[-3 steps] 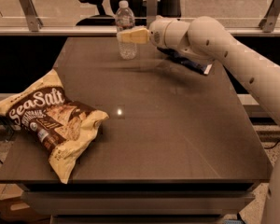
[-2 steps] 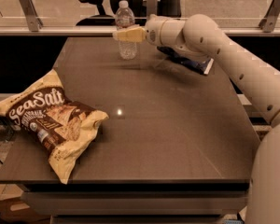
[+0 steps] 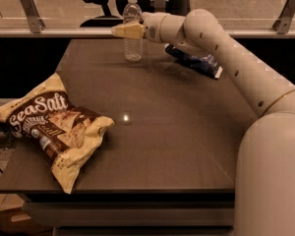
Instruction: Pick water bottle
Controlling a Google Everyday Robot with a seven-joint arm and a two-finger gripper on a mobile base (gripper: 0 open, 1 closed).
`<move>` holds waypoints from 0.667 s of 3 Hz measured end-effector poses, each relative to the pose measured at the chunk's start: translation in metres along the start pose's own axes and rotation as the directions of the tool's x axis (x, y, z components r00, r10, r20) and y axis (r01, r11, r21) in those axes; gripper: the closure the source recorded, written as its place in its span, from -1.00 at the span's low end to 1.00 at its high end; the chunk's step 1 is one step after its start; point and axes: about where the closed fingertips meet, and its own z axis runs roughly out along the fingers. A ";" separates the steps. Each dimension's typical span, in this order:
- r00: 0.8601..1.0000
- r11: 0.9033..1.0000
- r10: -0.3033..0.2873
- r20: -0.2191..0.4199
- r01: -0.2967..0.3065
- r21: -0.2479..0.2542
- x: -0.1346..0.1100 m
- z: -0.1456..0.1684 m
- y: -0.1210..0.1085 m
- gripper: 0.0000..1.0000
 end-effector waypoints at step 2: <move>1.000 0.999 0.018 0.014 -0.018 -0.035 0.001 0.013 0.001 0.28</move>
Offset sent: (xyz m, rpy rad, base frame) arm 0.0105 0.0038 -0.0017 0.0427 0.0066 0.0307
